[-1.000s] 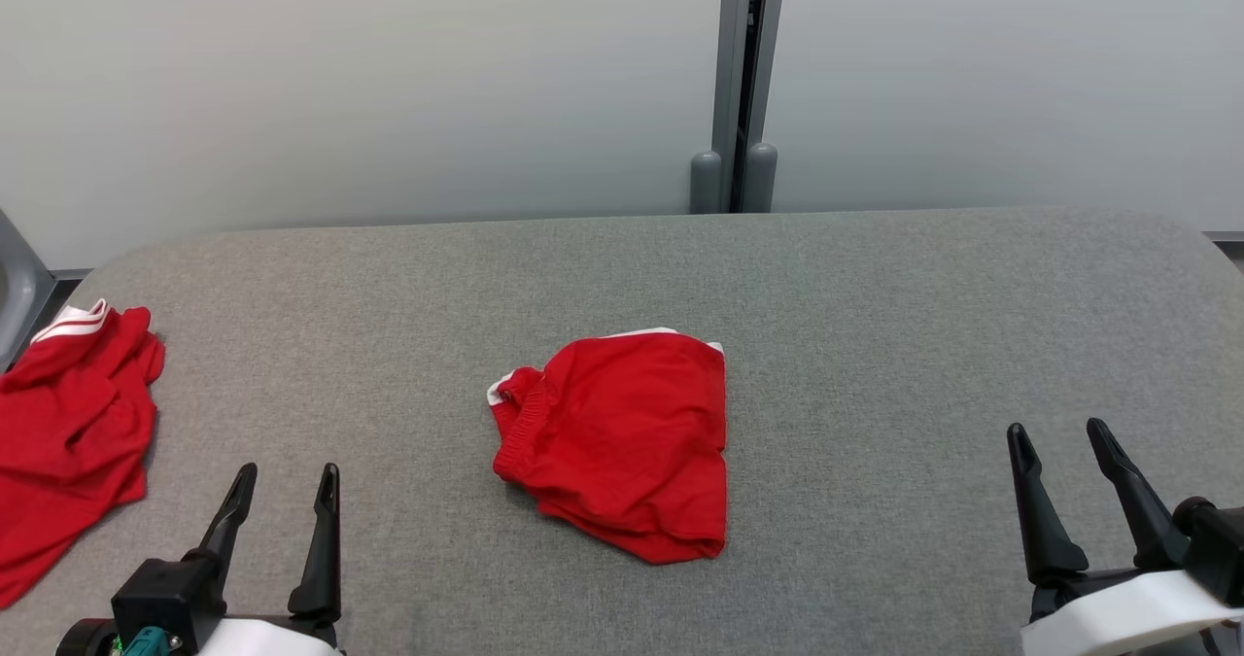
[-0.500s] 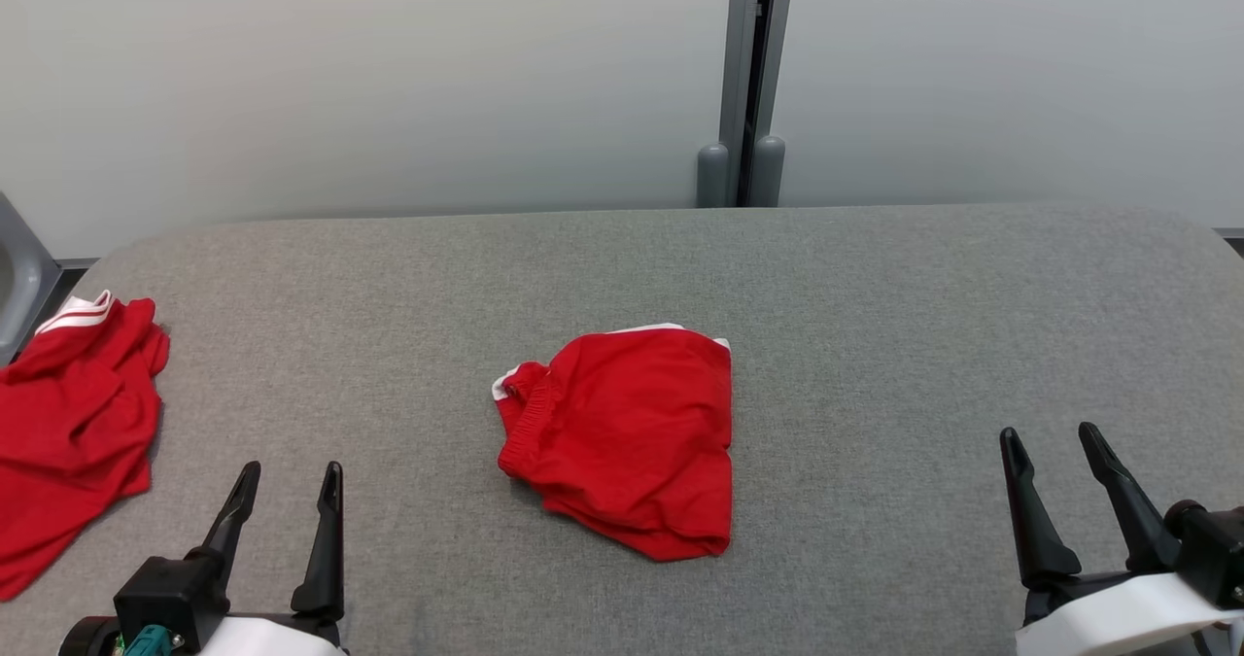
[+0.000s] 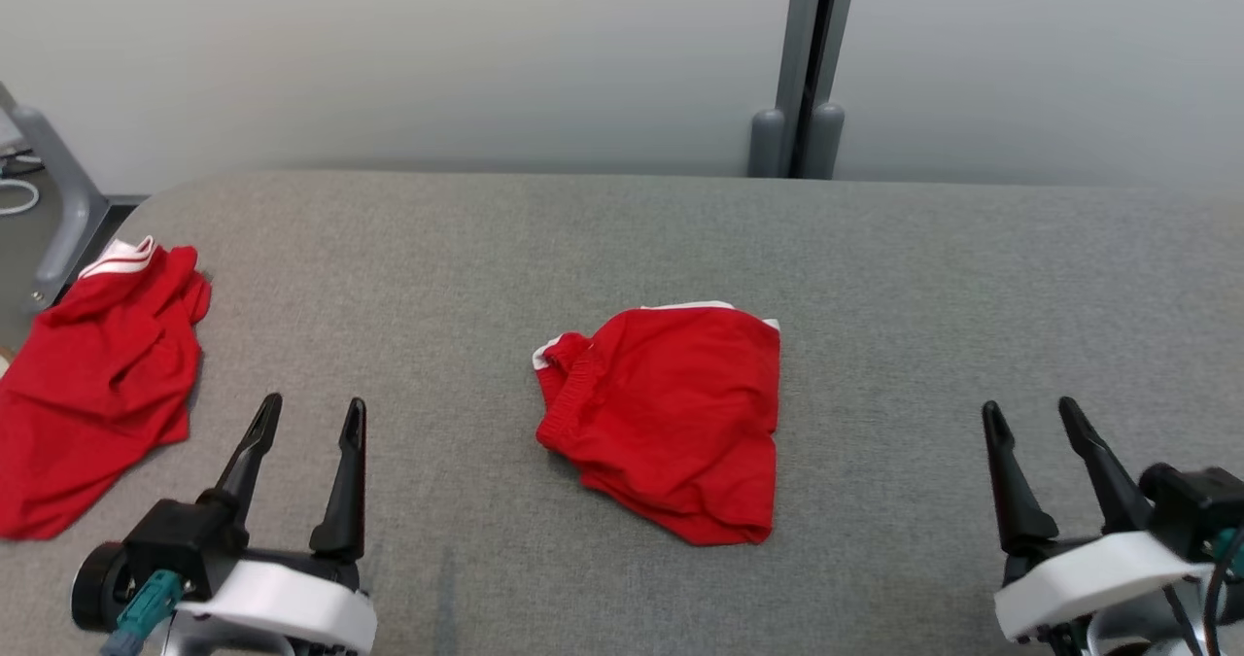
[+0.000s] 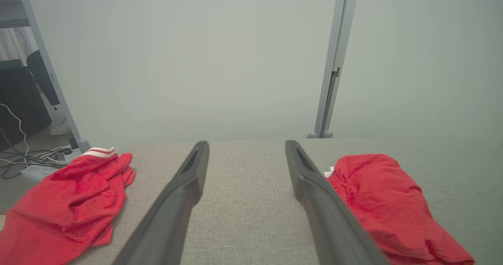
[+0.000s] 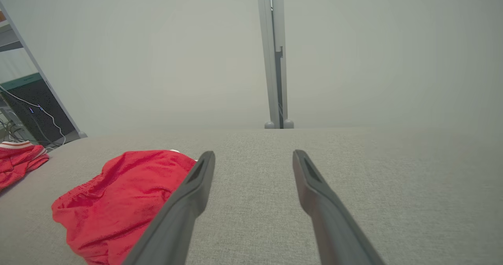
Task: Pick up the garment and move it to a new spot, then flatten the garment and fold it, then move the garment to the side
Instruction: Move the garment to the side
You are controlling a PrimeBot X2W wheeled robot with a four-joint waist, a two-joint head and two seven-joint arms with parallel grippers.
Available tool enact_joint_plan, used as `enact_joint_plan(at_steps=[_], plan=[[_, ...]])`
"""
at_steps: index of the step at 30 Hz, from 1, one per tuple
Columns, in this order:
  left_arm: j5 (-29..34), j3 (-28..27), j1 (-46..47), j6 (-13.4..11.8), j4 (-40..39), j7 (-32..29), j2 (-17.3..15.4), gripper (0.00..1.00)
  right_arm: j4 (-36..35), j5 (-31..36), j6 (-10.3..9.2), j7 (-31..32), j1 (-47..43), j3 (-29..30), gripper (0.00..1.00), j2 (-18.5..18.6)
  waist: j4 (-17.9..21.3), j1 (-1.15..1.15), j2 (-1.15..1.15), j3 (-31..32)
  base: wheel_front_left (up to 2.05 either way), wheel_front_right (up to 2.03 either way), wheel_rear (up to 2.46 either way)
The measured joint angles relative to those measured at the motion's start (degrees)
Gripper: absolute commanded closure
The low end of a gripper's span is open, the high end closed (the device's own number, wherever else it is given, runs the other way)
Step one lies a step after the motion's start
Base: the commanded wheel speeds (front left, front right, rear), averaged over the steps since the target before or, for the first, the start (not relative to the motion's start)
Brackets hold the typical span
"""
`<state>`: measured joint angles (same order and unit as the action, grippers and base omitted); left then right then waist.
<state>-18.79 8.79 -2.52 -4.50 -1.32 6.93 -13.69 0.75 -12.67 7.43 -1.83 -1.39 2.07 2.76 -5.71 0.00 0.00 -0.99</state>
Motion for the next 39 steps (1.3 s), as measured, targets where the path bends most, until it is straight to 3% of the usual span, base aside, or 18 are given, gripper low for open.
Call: enact_joint_plan(at_steps=[9,15,24,26,27,28,39], plan=[[-0.35,1.59,6.61,1.19,1.69,3.08,2.11,0.0,14.63,-3.75,0.0,0.16,9.93,-8.12,0.0,0.45,-5.67,0.0,0.0,-6.37,0.0,0.0,0.0],[-0.48,2.23,9.0,1.71,3.8,4.97,3.25,0.0,26.36,-10.07,0.0,-0.96,14.95,-14.22,0.0,0.64,-10.24,0.0,0.0,-9.58,0.0,0.0,0.0],[-0.86,2.45,10.0,1.92,5.3,5.98,3.49,0.0,35.82,-19.7,0.0,4.95,22.8,-18.71,0.0,1.89,-11.43,0.0,0.0,-10.63,0.0,0.0,0.0],[-0.86,2.57,10.06,1.92,5.53,6.06,3.52,0.0,37.31,-22.14,0.07,7.59,24.41,-19.63,0.34,2.35,-11.48,0.0,0.0,-10.65,0.0,0.0,0.0],[-0.86,2.64,10.09,1.92,5.6,6.16,3.55,0.0,37.62,-22.98,0.07,8.5,25.05,-20.33,0.76,2.63,-11.51,0.0,0.0,-10.65,0.0,0.0,0.0],[-0.86,2.69,10.12,1.92,5.69,6.21,3.55,0.0,37.99,-23.68,0.07,9.03,25.56,-20.9,1.0,2.88,-11.53,0.0,0.0,-10.65,0.0,0.0,0.0],[-1.01,2.36,10.03,1.21,5.64,6.45,3.23,0.0,35.42,-29.36,0.15,10.65,26.01,-28.47,1.0,7.47,-8.3,0.0,0.0,-10.08,0.0,0.0,0.0]])
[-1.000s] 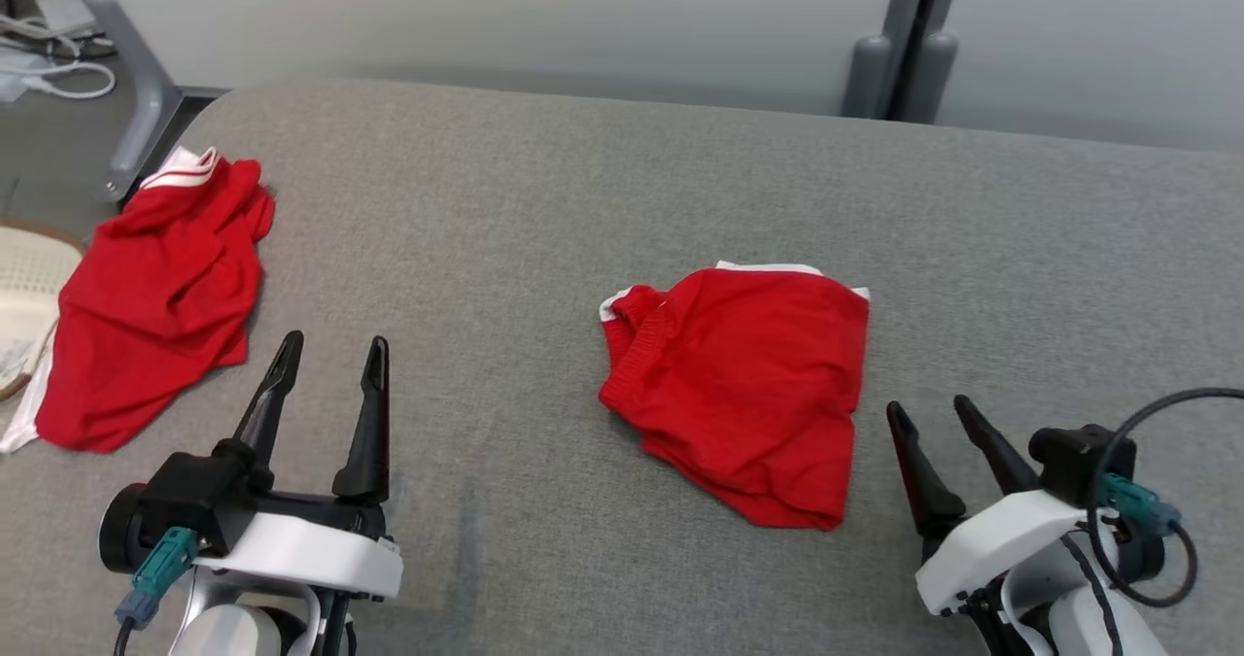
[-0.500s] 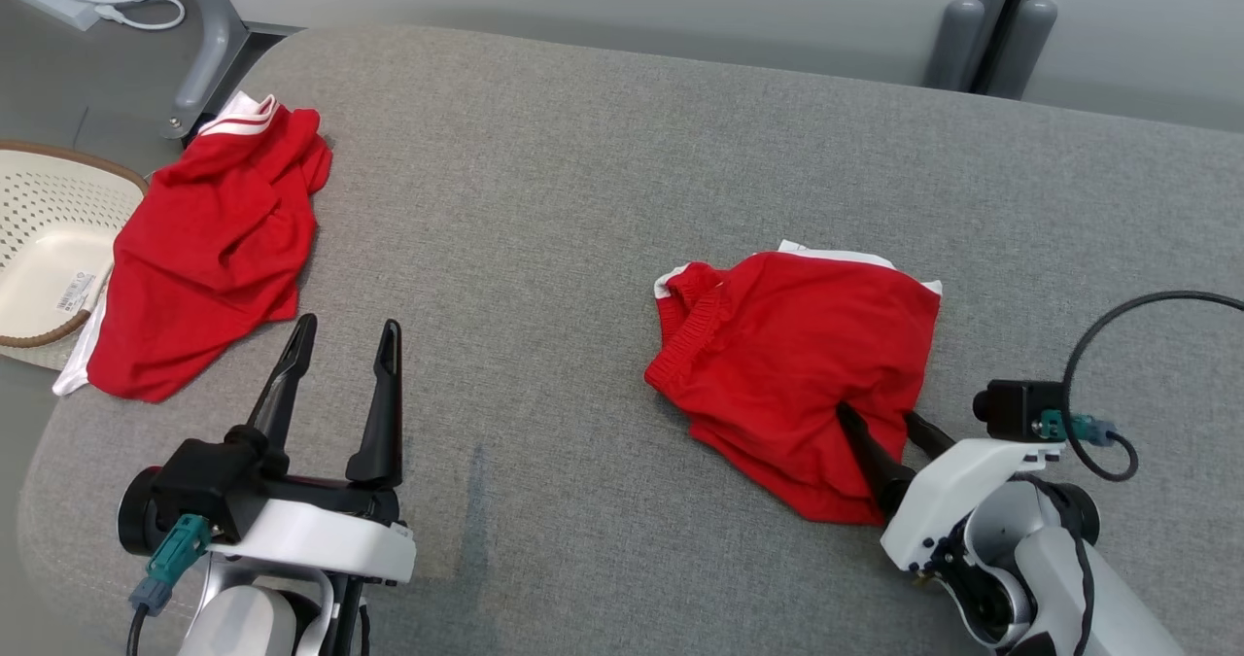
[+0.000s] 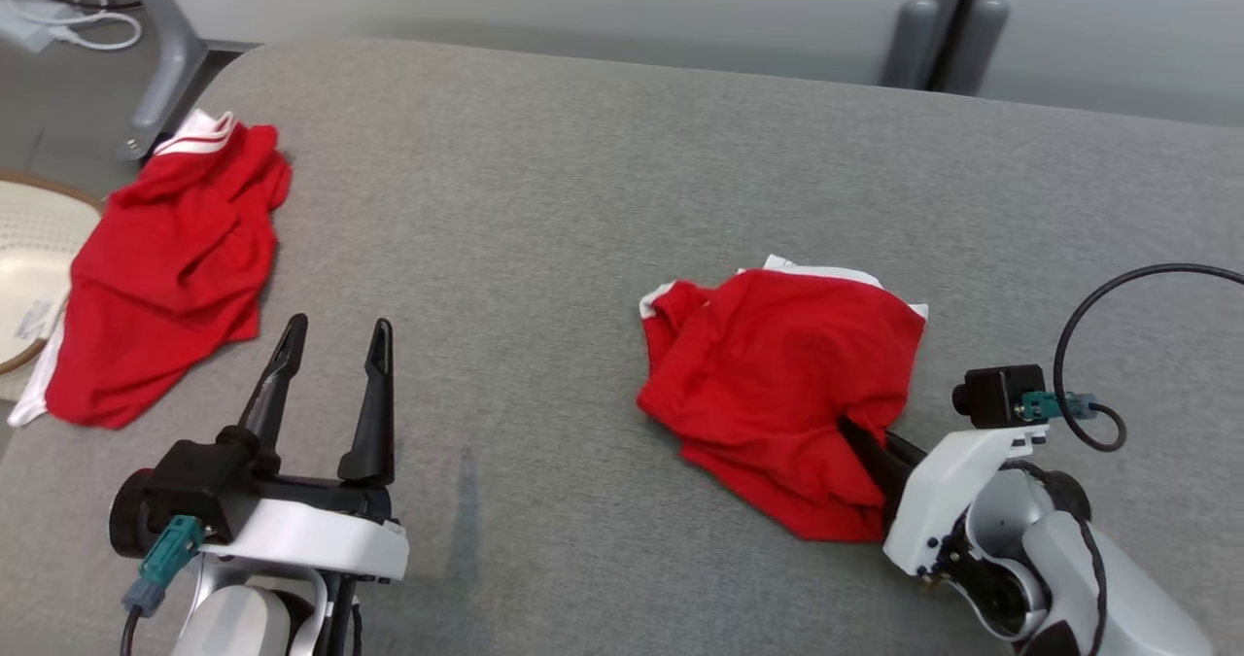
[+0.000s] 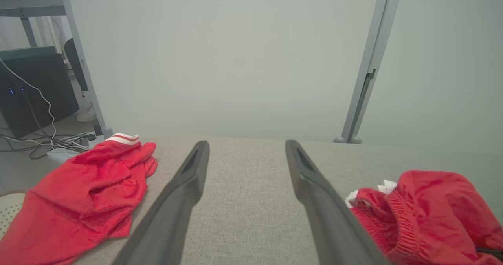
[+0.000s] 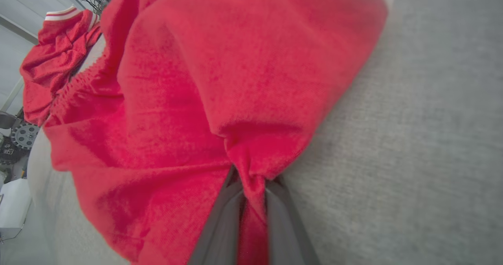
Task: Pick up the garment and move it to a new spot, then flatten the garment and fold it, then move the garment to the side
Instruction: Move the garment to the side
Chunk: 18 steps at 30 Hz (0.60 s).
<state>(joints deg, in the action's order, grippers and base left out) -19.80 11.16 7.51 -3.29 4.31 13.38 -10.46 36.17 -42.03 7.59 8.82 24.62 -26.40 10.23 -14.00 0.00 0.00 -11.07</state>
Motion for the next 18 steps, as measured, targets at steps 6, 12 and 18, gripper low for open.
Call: enact_joint_plan(at_steps=[6,12,18], plan=[[0.02,-0.7,-0.41,-0.82,-1.59,-0.34,-1.3,0.0,-3.2,-0.51,0.09,0.22,-0.72,-3.6,1.0,5.73,4.88,0.0,0.0,0.28,0.0,0.0,0.0],[0.11,-1.2,-1.2,-1.34,-4.05,-1.36,-2.69,0.0,-6.25,0.68,-0.03,1.7,-0.29,-5.94,1.0,9.87,11.23,0.0,0.0,-0.09,0.0,0.0,0.0],[0.58,-1.08,-0.48,-1.3,-6.36,-2.74,-3.8,0.0,-7.49,3.44,-0.09,2.57,4.2,-9.74,1.0,12.5,16.57,0.0,0.0,-1.74,0.0,0.0,0.0]])
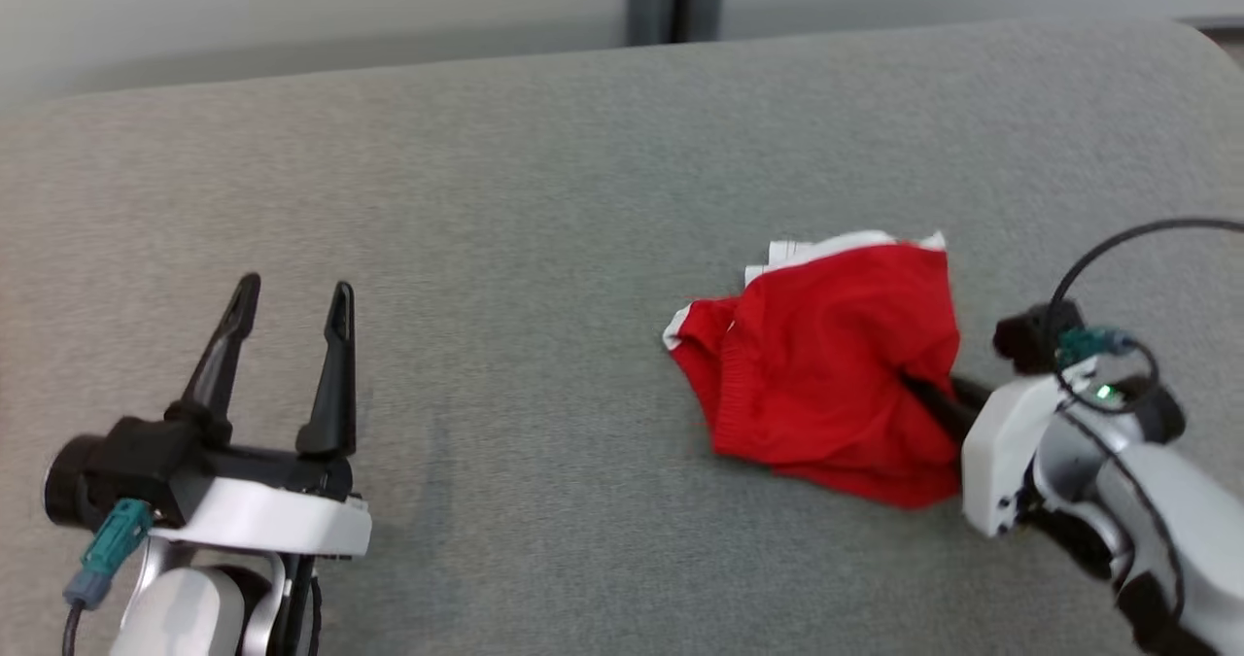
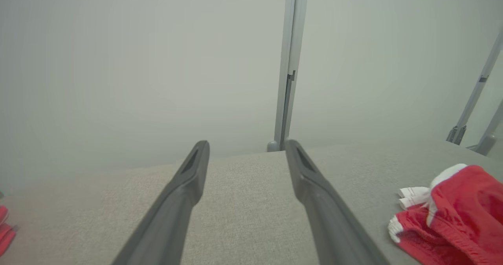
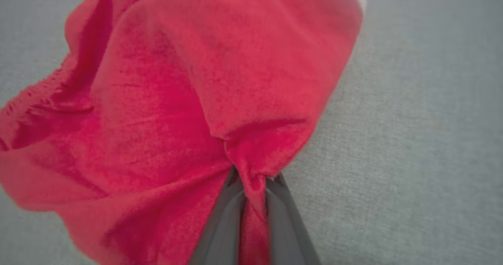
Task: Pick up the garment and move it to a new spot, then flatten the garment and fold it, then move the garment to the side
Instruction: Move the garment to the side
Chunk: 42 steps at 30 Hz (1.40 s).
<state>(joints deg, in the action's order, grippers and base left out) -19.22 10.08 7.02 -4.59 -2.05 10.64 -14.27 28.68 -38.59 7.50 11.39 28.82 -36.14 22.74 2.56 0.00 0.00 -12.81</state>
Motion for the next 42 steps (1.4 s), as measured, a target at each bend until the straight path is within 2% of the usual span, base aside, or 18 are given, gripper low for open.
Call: enact_joint_plan(at_steps=[5,10,18,24,25,26,27,35,42], plan=[[0.65,0.8,3.02,0.62,-2.09,-1.01,-1.07,0.0,1.72,2.59,0.01,-0.31,6.95,-1.96,1.0,4.92,3.32,0.0,0.0,-4.2,0.0,0.0,0.0],[1.42,1.2,6.04,1.26,-3.87,-1.81,-2.01,0.0,3.9,4.95,0.0,-0.82,13.9,-3.76,1.0,11.38,5.7,0.0,0.0,-9.28,0.0,0.0,0.0],[2.1,3.33,10.73,2.81,-4.58,-2.02,-2.16,0.0,7.35,6.03,0.01,0.7,19.58,-2.99,1.0,21.73,7.64,0.0,0.0,-16.98,0.0,0.0,0.0],[2.5,3.44,12.33,3.04,-4.77,-1.9,-2.91,0.0,9.37,7.8,0.01,1.2,22.73,-0.25,1.0,23.47,8.15,0.0,0.0,-21.08,0.0,0.0,0.0],[2.5,3.42,12.48,3.08,-4.88,-1.94,-2.99,0.0,9.84,7.93,0.01,0.88,23.08,0.55,0.69,23.18,8.21,0.0,0.0,-21.62,0.0,0.0,0.0],[2.5,3.39,12.6,3.09,-4.88,-2.05,-3.08,0.0,10.66,8.15,0.01,0.48,23.61,1.22,0.5,22.67,8.29,0.0,0.0,-22.12,0.0,0.0,0.0],[2.52,3.37,12.78,3.09,-4.86,-2.05,-3.2,0.0,11.35,8.64,0.01,0.11,23.87,2.15,0.0,22.09,8.38,0.0,0.0,-22.56,0.0,0.0,0.0],[2.66,3.49,13.51,3.08,-4.27,-2.04,-3.74,0.0,17.29,9.14,0.0,-7.06,23.1,11.94,0.0,16.48,9.3,0.0,0.0,-22.3,0.0,0.0,0.0],[1.42,2.57,11.59,2.04,-2.3,-1.05,-3.28,0.0,18.07,9.59,0.0,-17.38,15.91,22.48,0.0,10.8,9.53,0.0,0.0,-18.12,0.0,0.0,0.0]])
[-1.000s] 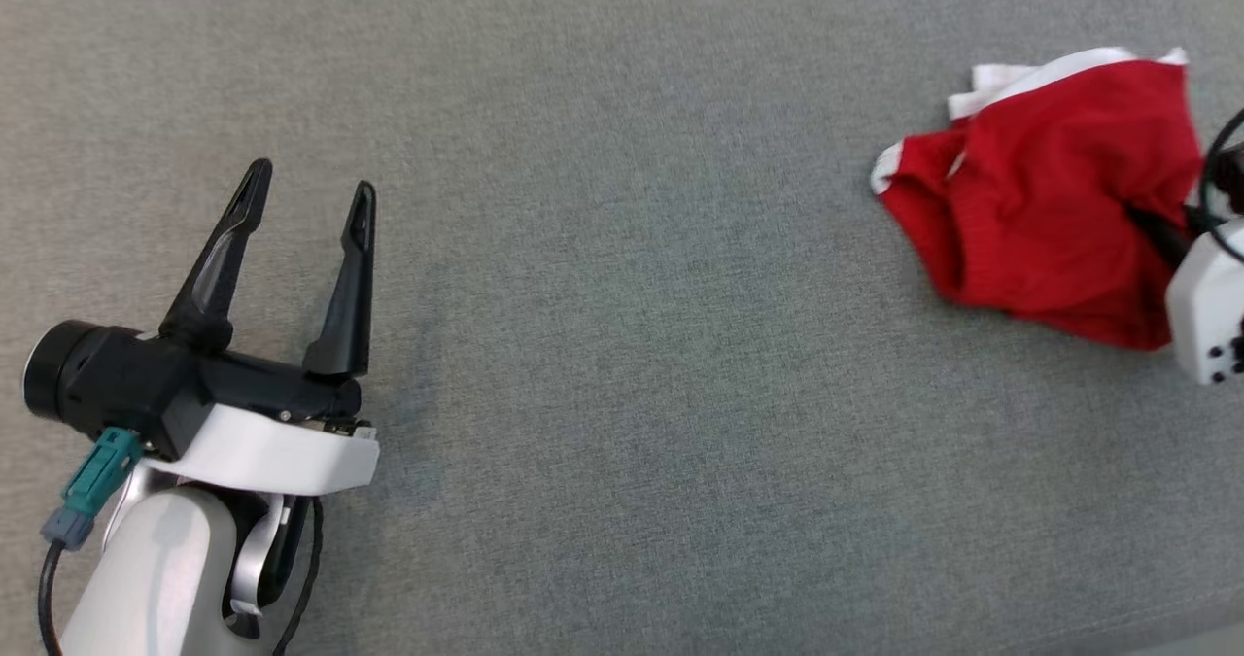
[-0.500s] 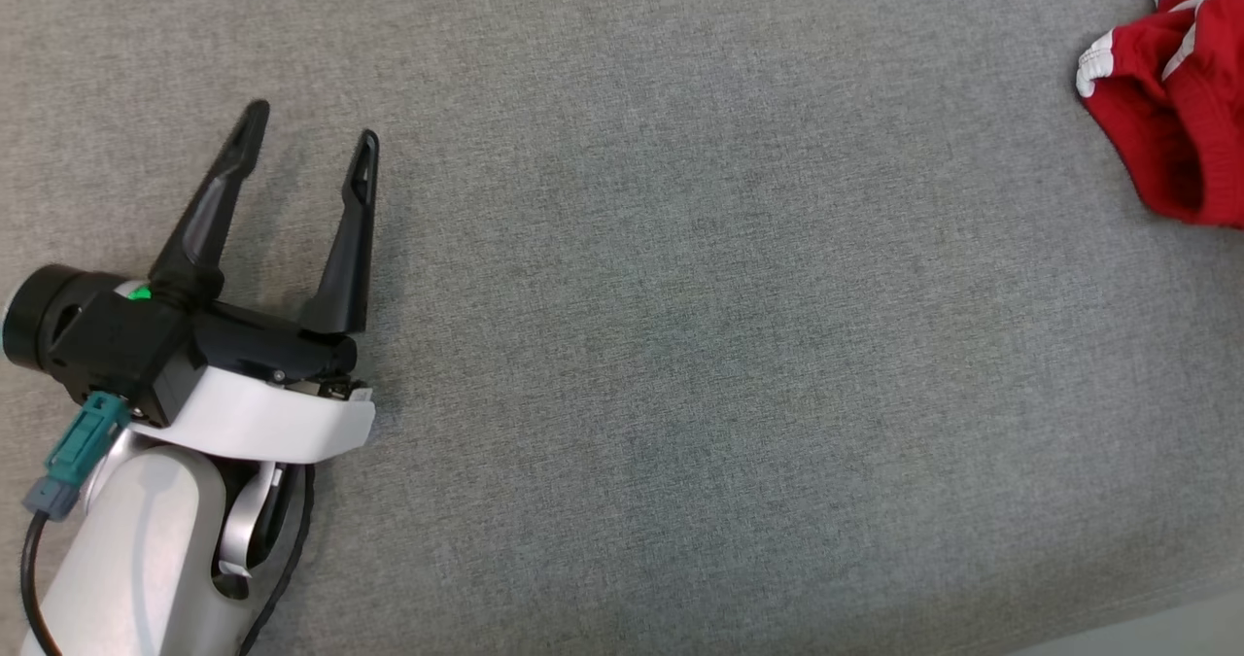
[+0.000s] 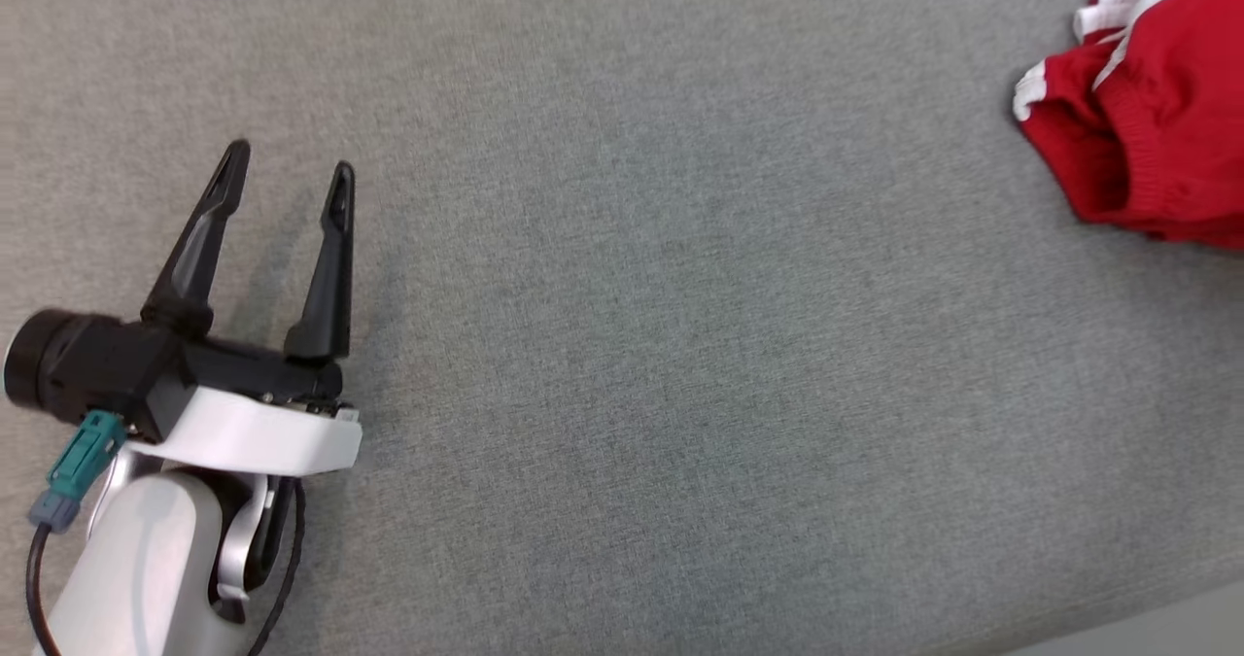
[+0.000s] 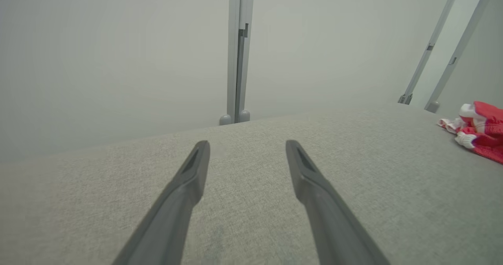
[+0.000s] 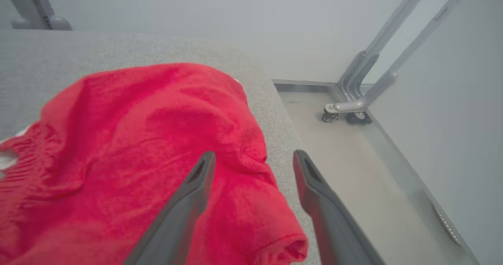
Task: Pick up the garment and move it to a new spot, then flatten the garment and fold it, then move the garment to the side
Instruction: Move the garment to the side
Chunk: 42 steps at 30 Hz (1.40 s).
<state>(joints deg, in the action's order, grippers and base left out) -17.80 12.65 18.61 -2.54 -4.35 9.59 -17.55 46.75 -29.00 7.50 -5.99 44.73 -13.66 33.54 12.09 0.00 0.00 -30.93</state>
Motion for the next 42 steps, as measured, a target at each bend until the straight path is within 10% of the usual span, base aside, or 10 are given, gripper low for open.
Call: enact_joint_plan(at_steps=[20,42], plan=[[-5.08,-3.19,-12.04,-4.03,3.68,1.69,2.13,0.0,-34.71,13.49,0.0,-2.7,-30.57,19.15,0.0,-27.91,-5.73,0.0,0.0,15.79,0.0,0.0,0.0],[-6.22,-1.46,-21.08,-3.83,8.31,2.69,2.11,0.0,-50.16,17.35,-0.01,4.79,-46.81,17.34,0.0,-30.65,-13.22,0.0,0.0,29.66,0.0,0.0,0.0]])
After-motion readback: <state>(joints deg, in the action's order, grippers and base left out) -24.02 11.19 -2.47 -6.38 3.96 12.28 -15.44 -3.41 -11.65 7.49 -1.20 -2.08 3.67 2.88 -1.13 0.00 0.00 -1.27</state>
